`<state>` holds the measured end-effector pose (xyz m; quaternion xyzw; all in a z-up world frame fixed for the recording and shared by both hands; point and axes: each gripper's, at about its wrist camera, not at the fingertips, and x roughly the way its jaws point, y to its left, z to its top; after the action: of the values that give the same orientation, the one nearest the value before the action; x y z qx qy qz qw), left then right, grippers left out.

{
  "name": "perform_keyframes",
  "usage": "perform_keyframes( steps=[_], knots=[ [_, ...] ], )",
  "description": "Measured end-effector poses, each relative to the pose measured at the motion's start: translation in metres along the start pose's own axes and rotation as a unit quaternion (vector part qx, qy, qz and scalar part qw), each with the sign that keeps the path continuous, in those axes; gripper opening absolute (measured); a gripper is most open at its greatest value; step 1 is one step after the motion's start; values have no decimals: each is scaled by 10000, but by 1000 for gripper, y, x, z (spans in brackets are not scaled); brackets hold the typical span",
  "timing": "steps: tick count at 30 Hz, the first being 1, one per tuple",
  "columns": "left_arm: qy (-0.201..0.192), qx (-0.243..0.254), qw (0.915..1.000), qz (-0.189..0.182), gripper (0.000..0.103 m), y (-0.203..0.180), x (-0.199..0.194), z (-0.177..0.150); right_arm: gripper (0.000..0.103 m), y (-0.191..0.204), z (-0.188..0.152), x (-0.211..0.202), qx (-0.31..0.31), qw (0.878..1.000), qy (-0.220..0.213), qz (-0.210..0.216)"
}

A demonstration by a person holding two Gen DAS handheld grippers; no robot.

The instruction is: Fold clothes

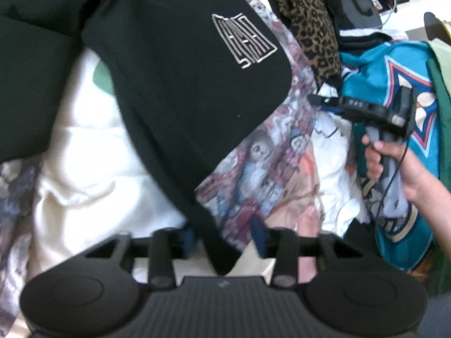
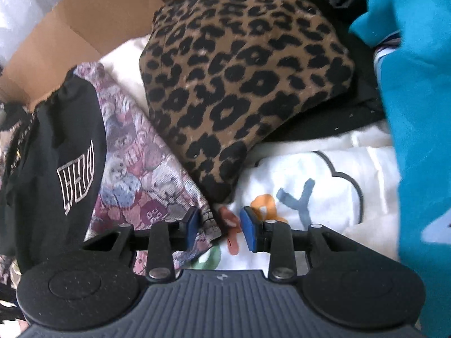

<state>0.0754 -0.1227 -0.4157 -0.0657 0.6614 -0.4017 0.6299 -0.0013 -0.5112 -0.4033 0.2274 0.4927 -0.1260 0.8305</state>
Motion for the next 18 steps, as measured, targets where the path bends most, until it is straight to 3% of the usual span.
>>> perform_keyframes(
  steps=[1, 3, 5, 6, 12, 18],
  knots=[
    [70, 38, 10000, 19, 42, -2, 4, 0, 35, 4, 0, 2, -91, 9999, 35, -47],
    [257, 110, 9996, 10, 4, -5, 11, -1, 30, 9, 1, 5, -214, 9997, 138, -62],
    [344, 222, 9992, -22, 4, -10, 14, -2, 10, 13, 4, 5, -301, 9992, 262, -28],
    [382, 283, 9989, -40, 4, -13, 15, -3, 6, 15, 4, 5, -361, 9989, 314, -23],
    [267, 600, 9972, -350, 4, -29, -2, 0, 3, 27, 11, -18, -730, 9968, 248, -219],
    [207, 531, 9965, -615, 4, -28, -10, -3, 3, 34, 23, -52, -816, 9957, 80, -441]
  ],
)
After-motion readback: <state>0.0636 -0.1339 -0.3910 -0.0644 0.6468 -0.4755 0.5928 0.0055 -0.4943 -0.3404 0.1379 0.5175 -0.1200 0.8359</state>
